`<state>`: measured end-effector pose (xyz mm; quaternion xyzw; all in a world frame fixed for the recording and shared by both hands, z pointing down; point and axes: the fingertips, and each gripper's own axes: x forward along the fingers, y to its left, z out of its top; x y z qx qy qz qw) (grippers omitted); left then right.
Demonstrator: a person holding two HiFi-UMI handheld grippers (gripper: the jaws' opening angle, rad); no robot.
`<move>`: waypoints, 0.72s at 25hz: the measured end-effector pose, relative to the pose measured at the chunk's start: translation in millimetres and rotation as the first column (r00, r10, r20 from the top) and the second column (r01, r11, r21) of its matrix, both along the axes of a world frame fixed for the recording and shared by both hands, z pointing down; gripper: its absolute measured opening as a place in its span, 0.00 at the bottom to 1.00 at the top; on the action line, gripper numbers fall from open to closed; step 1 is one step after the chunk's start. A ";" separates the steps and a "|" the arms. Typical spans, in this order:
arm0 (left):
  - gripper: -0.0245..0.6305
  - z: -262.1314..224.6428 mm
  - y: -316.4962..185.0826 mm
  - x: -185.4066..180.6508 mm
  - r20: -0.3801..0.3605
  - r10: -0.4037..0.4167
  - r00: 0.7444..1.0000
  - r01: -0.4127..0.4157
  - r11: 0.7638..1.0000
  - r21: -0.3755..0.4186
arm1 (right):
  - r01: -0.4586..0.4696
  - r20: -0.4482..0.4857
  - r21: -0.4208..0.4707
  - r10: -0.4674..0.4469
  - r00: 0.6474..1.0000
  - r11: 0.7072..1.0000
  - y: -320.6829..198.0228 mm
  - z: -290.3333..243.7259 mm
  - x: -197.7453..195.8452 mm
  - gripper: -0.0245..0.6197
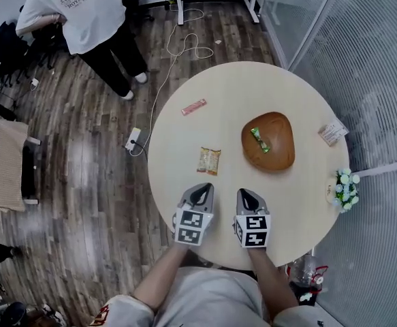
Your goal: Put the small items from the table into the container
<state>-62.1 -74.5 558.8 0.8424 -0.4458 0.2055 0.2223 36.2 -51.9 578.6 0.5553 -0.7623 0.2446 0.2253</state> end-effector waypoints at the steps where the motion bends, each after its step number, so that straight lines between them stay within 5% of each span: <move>1: 0.05 1.1 -4.1 -9.1 0.000 0.007 1.000 -0.007 1.000 -0.002 | -0.009 0.000 0.001 0.009 1.000 1.000 -4.3 0.5 -9.0 0.04; 11: 0.05 9.2 -33.1 -88.3 0.018 0.075 0.997 -0.075 0.997 -0.025 | -0.049 -0.034 -0.060 0.047 0.998 0.997 -56.9 35.2 -82.0 0.05; 14: 0.05 12.9 -39.1 -111.0 0.022 0.084 0.996 -0.083 0.996 -0.037 | -0.068 -0.051 -0.097 0.063 0.997 0.993 -72.4 53.2 -94.5 0.14; 18: 0.05 15.4 -46.9 -133.8 0.024 0.076 0.997 -0.075 0.996 -0.042 | -0.117 -0.069 -0.109 0.109 0.992 0.987 -95.4 74.1 -102.2 0.41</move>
